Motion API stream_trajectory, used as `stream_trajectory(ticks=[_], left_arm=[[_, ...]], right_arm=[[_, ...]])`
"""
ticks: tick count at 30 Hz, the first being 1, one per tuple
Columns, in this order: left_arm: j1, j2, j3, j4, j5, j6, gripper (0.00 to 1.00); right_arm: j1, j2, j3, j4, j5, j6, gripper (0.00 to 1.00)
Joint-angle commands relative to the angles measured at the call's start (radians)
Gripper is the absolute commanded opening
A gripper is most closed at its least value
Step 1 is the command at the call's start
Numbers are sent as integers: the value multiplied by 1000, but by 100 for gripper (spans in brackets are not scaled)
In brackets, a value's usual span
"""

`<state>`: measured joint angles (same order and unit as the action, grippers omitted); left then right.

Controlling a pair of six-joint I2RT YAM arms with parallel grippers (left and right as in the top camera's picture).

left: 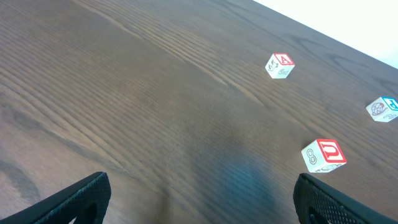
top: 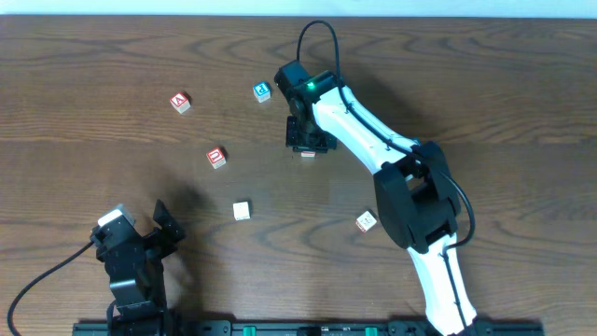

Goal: Spell out Ai2
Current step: 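Lower the red 'I' block onto the table and release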

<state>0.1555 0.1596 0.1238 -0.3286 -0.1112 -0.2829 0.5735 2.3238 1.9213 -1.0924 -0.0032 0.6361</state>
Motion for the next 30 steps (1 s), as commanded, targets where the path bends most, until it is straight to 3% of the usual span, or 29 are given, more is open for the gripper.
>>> stream_trajectory(ticks=[1, 11, 18, 30], left_arm=[[3, -5, -22, -6, 0, 18, 95], [3, -5, -22, -6, 0, 18, 95], [3, -5, -22, -6, 0, 18, 95], [3, -5, -22, -6, 0, 18, 95]], right_arm=[[10, 18, -7, 6, 18, 14, 2], [10, 18, -7, 18, 18, 14, 2], [10, 18, -7, 19, 18, 14, 19], [10, 18, -7, 23, 18, 14, 34]])
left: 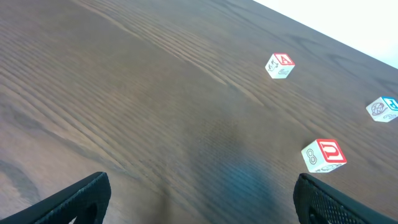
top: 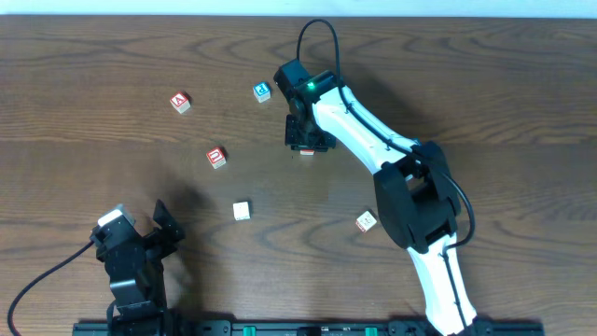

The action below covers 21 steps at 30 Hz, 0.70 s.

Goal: Spell out Ai2
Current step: 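Lower the red 'I' block onto the table and release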

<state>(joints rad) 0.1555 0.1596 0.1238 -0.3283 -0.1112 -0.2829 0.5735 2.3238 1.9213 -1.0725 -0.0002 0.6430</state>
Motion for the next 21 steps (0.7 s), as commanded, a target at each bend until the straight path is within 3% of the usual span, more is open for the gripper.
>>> stream_trajectory(ticks=[1, 15, 21], left_arm=[[3, -5, -22, -6, 0, 18, 95], [3, -5, -22, -7, 0, 18, 95], [3, -5, -22, -6, 0, 18, 95]], right_arm=[[10, 18, -7, 4, 15, 7, 35], [8, 18, -7, 7, 43, 7, 39], [1, 18, -6, 5, 41, 7, 49]])
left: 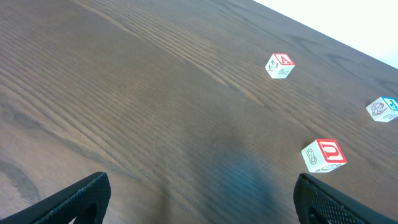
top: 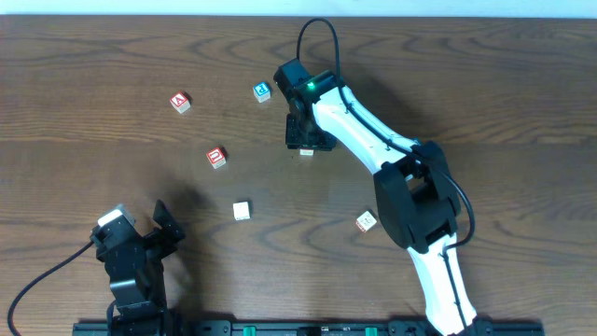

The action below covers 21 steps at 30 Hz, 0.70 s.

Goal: Spell out Ai2
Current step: 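Lower the red 'I' block onto the table and release, then move the right gripper to the blue '2' block and grasp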

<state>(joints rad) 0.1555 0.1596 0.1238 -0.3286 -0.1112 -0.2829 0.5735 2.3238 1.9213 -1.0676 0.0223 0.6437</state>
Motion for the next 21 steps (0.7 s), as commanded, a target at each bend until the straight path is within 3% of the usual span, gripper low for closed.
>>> stream_trajectory(ticks=[1, 5, 11, 21], left_arm=[[3, -5, -22, -6, 0, 18, 95], [3, -5, -22, -6, 0, 18, 95], [3, -5, -22, -6, 0, 18, 95], [3, -5, -22, -6, 0, 18, 95]], right_arm=[[0, 14, -6, 0, 19, 6, 50], [-11, -13, 13, 0, 19, -2, 51], [-45, -42, 87, 18, 95, -24, 59], [-125, -42, 99, 306, 164, -178, 68]])
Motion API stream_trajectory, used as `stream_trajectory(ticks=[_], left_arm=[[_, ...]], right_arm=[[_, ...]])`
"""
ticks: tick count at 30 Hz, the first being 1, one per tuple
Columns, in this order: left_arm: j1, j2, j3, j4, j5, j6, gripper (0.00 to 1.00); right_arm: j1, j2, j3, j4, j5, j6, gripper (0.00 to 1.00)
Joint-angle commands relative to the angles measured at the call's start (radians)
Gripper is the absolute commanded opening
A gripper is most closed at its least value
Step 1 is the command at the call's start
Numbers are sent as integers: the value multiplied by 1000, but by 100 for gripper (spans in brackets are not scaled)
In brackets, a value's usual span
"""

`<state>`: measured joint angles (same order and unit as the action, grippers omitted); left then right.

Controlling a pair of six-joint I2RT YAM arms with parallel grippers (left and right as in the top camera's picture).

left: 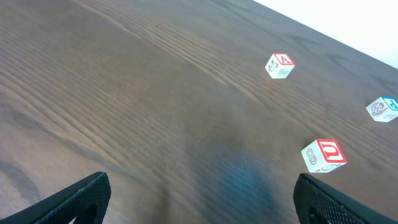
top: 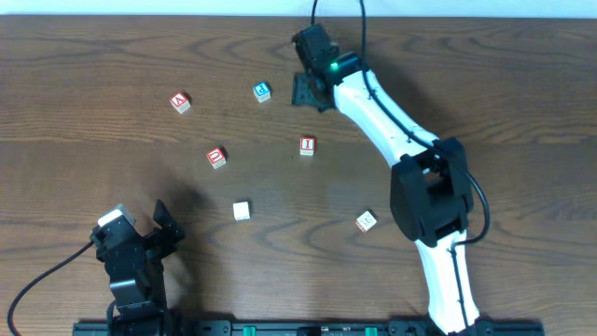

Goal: Spell out Ai2
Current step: 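Move the right gripper to the blue '2' block and grasp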

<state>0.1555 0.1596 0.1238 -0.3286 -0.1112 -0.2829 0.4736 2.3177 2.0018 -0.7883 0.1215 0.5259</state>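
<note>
A red-lettered block that looks like an I [top: 307,146] lies free on the wood table [top: 522,112]. My right gripper [top: 309,91] hovers behind it near the table's back, apart from it, its jaws apparently open and holding nothing. A blue-lettered block [top: 262,91] sits just left of that gripper. The red A block [top: 180,102] [left: 279,65] lies at back left. My left gripper [top: 140,245] [left: 202,202] rests open at the front left, fingers [left: 81,199] wide apart over bare wood.
A red block marked U or 0 [top: 216,157] [left: 324,155] lies left of centre. A plain white block [top: 242,211] sits in front of it, and another white block [top: 366,221] lies at front right. The blue block [left: 383,107] shows at the left wrist view's right edge.
My right gripper was down over the I block at mid-table; now it is farther back and slightly right. The I block lies uncovered and let go. The left arm is unchanged.
At all three earlier moments my right gripper stood over the I block at mid-table, only the block's front edge peeking out, shifting very slightly. Now the gripper is away at the back and the block rests alone. The left gripper stayed open and still throughout.
</note>
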Motion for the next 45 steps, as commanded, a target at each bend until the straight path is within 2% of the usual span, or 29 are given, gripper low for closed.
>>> stream_trajectory(ticks=[1, 17, 23, 28, 45], left_arm=[[3, -5, -22, -6, 0, 18, 95], [3, -5, -22, -6, 0, 18, 95], [3, -5, -22, -6, 0, 18, 95], [3, -5, -22, -6, 0, 18, 95], [3, -5, -22, -6, 0, 18, 95]], right_arm=[[-36, -36, 19, 47, 69, -72, 67], [-163, 6, 20, 273, -26, -115, 64], [-164, 24, 24, 273, -55, -116, 62], [-158, 39, 24, 262, -47, -183, 63], [-126, 123, 24, 237, -54, -192, 63]])
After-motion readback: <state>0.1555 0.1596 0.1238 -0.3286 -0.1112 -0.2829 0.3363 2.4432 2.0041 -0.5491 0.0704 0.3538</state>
